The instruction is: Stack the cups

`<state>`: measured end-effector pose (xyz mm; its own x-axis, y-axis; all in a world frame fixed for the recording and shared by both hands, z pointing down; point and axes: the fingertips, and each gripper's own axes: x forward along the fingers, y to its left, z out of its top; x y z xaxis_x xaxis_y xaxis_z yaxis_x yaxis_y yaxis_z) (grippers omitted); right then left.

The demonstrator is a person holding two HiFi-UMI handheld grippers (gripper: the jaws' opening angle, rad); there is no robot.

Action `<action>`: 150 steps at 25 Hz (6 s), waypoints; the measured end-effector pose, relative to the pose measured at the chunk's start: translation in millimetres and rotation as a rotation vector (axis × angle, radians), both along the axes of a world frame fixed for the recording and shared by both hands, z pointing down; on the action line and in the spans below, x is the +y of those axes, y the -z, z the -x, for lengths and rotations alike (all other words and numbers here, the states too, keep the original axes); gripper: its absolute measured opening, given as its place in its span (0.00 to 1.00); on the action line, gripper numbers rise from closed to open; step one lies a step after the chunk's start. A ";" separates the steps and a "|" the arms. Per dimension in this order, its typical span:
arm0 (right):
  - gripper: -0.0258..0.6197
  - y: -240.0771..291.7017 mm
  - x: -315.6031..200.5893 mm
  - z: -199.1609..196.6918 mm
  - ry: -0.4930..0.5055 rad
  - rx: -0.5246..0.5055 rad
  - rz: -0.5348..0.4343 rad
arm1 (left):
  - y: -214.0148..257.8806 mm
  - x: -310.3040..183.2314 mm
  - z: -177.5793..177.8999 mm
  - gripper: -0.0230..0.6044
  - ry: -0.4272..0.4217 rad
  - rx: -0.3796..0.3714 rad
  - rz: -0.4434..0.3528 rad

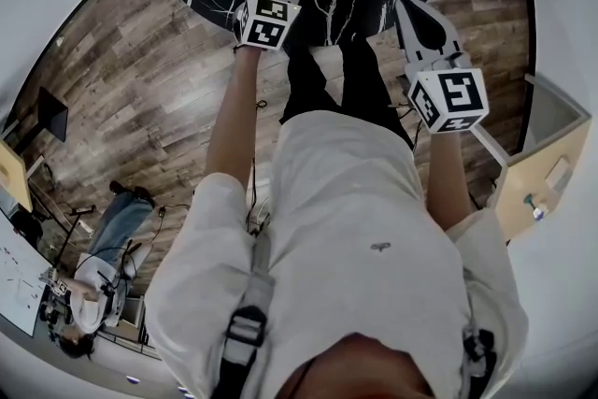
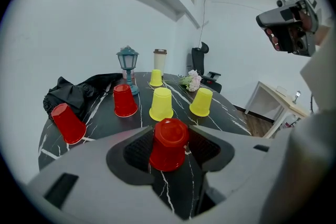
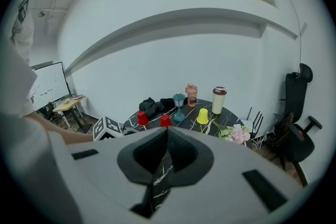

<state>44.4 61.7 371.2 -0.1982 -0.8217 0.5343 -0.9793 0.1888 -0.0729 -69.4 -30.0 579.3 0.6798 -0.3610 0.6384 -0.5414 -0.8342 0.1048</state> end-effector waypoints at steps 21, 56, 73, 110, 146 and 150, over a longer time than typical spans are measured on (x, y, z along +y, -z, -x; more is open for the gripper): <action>0.05 2.5 5.5 -16.1 -0.016 0.009 0.000 | -2.3 -22.8 -1.5 0.37 0.038 -0.001 -0.016; 0.12 -46.9 -72.3 -74.0 0.293 -0.003 0.092 | 68.5 -33.3 -30.1 0.38 0.227 0.041 -0.062; 0.29 -104.8 -81.1 -77.5 0.641 0.129 0.211 | 88.1 -24.7 -56.1 0.38 0.365 0.036 -0.075; 0.42 -205.9 -67.7 -48.3 0.868 0.370 0.339 | 79.7 14.5 -30.6 0.38 0.454 0.037 -0.013; 0.36 -202.5 -82.1 -1.4 0.926 0.356 0.298 | 93.1 19.9 -13.2 0.38 0.500 0.028 -0.025; 0.36 -204.0 -86.0 12.3 0.947 0.355 0.292 | 94.2 19.2 -9.4 0.38 0.515 0.035 -0.021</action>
